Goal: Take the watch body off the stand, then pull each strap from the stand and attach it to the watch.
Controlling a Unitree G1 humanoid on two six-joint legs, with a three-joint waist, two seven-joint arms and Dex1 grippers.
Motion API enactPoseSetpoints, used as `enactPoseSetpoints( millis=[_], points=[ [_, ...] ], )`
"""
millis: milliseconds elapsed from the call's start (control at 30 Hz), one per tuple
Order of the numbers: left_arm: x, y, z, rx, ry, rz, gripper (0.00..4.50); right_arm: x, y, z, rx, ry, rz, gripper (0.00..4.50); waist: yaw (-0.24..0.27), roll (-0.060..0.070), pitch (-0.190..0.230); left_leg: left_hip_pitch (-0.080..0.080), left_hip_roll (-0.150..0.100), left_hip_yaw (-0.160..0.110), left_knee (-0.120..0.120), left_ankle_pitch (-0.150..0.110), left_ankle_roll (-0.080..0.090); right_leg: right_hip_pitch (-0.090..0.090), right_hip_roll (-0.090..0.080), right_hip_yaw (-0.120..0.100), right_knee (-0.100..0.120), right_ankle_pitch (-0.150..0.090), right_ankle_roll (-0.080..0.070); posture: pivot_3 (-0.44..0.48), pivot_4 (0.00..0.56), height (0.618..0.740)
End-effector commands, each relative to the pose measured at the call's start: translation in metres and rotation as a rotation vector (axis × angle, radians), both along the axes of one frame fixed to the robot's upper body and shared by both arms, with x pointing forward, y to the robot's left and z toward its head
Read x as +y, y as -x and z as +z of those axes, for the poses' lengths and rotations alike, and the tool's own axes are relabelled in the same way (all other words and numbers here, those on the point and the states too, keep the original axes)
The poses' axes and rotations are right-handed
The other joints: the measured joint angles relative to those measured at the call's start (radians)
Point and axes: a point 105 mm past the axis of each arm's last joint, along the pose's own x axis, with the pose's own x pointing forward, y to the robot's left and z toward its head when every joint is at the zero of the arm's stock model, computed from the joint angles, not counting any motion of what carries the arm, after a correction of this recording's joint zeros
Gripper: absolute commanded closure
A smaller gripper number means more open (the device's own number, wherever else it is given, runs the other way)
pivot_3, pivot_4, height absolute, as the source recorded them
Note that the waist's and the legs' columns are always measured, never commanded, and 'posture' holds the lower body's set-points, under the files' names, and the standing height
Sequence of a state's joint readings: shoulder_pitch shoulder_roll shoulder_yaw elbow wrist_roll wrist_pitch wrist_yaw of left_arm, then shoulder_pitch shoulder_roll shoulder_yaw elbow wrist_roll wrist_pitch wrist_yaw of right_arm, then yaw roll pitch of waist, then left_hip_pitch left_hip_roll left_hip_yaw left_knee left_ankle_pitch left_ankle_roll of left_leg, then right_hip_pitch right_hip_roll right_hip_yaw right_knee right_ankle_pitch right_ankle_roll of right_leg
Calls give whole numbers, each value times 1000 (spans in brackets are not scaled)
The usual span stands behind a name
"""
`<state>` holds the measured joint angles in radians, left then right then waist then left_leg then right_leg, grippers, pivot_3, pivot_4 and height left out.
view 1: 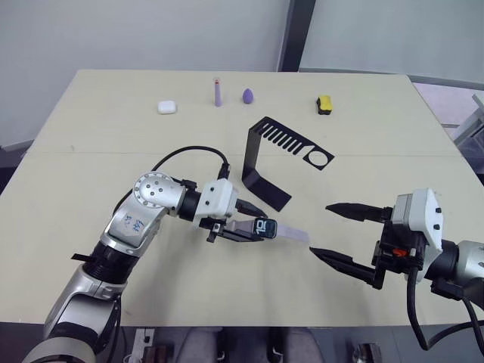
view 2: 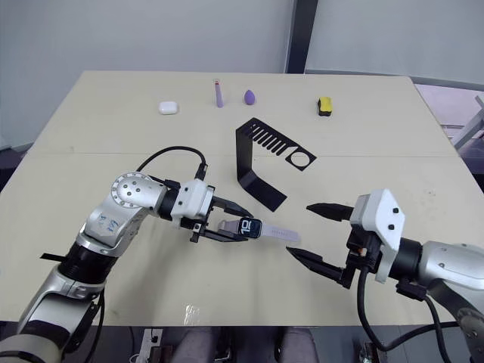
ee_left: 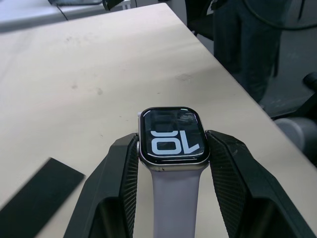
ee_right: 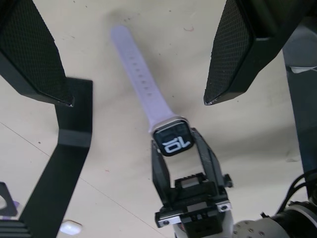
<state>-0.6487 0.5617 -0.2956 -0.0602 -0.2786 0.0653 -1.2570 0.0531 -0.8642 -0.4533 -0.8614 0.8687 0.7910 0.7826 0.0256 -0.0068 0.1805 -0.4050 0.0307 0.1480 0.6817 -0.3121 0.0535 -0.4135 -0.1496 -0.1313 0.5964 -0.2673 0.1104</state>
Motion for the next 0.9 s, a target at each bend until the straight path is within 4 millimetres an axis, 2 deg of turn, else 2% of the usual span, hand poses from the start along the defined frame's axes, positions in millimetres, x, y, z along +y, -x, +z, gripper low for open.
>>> enactPoseSetpoints(
  millis=[33, 267, 433, 733, 800, 900],
  points=[
    [2, 1, 1, -206, 15, -63, 2888, 6, 3, 2, -31, 18, 27, 56, -1, 0, 0, 0, 0, 0, 0, 0, 0, 0, 0, 0, 0, 0, 0, 0, 150, 740],
    [4, -5, -3, -526, 78, -104, 2888, 7, 3, -4, -45, 66, 33, 56, -1, 0, 0, 0, 0, 1, 0, -1, 1, 0, 0, -3, -1, 1, 1, 0, 150, 740],
    [3, -10, 2, -659, 128, -101, 2888, 8, 2, -6, -60, 78, 34, 56, -1, 0, 0, 0, 0, 1, 1, -1, 2, 0, 0, -3, 0, 1, 2, 0, 150, 740],
    [1, -15, 2, -638, 138, -76, 2888, 7, 1, -7, -79, 95, 29, 56, -2, 0, 0, 0, 0, 1, 1, -1, 2, 0, 0, -5, 0, 2, 3, 0, 150, 740],
    [-2, -19, 5, -577, 151, -38, 2888, 7, -1, -7, -88, 100, 23, 56, -2, 0, 0, 0, 0, 1, 1, -1, 2, 0, 0, -5, 1, 2, 3, 0, 150, 740],
    [-5, -25, 8, -364, 160, 48, 2888, 8, -3, -7, -109, 114, 17, 56, -2, 0, 0, 0, 0, 1, 1, -1, 3, 0, 1, -5, 1, 2, 3, 0, 150, 740]
  ],
)
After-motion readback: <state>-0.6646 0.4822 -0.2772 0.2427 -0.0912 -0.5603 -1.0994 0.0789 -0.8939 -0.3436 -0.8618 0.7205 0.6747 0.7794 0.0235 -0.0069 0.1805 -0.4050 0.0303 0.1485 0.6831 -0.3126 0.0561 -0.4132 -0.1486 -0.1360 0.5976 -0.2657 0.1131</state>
